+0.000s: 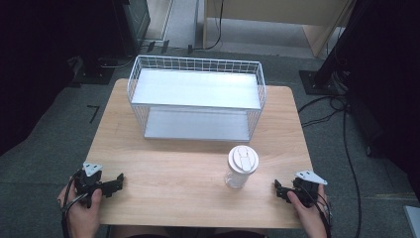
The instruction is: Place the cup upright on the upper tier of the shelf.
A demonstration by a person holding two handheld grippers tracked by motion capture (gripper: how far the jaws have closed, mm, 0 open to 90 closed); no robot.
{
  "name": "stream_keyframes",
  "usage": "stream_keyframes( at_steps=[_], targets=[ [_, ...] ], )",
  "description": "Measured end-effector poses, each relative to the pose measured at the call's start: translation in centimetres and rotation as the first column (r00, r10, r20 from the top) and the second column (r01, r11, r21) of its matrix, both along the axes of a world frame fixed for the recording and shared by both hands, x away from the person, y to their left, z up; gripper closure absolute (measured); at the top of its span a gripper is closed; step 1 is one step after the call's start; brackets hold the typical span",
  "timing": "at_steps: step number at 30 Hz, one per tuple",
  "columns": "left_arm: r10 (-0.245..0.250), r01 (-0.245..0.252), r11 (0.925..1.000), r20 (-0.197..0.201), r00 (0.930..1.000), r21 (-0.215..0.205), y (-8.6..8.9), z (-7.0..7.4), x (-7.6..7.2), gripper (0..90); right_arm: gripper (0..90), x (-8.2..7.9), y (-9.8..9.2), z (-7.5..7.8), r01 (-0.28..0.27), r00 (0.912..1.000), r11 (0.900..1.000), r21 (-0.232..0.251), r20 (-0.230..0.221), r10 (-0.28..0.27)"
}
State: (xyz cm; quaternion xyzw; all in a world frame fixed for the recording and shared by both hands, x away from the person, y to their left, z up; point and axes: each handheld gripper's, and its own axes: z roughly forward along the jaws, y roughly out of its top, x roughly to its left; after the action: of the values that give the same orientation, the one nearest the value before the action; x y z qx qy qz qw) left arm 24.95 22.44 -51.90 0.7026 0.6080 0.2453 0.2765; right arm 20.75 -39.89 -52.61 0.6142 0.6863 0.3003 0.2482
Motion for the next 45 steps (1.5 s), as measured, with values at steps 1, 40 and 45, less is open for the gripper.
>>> stream_keyframes(
  at_steps=[1,40,45],
  targets=[
    [0.0,0.0,1.0,0.0,1.0,0.0,0.0,0.0,0.0,0.0,3.9,0.0,0.0,0.0,0.0,1.0,1.0,0.0,0.0,0.0],
    [-0.001,0.001,1.0,0.0,1.0,0.0,0.0,0.0,0.0,0.0,2.7,-0.9,7.5,1.5,-0.243,0.9698,0.97,0.007,0.028,0.242],
    [-0.001,0.001,1.0,0.001,1.0,0.0,0.0,0.0,0.0,0.0,2.7,-1.0,8.4,1.7,-0.278,0.96,0.959,0.052,0.053,0.275]
  ],
)
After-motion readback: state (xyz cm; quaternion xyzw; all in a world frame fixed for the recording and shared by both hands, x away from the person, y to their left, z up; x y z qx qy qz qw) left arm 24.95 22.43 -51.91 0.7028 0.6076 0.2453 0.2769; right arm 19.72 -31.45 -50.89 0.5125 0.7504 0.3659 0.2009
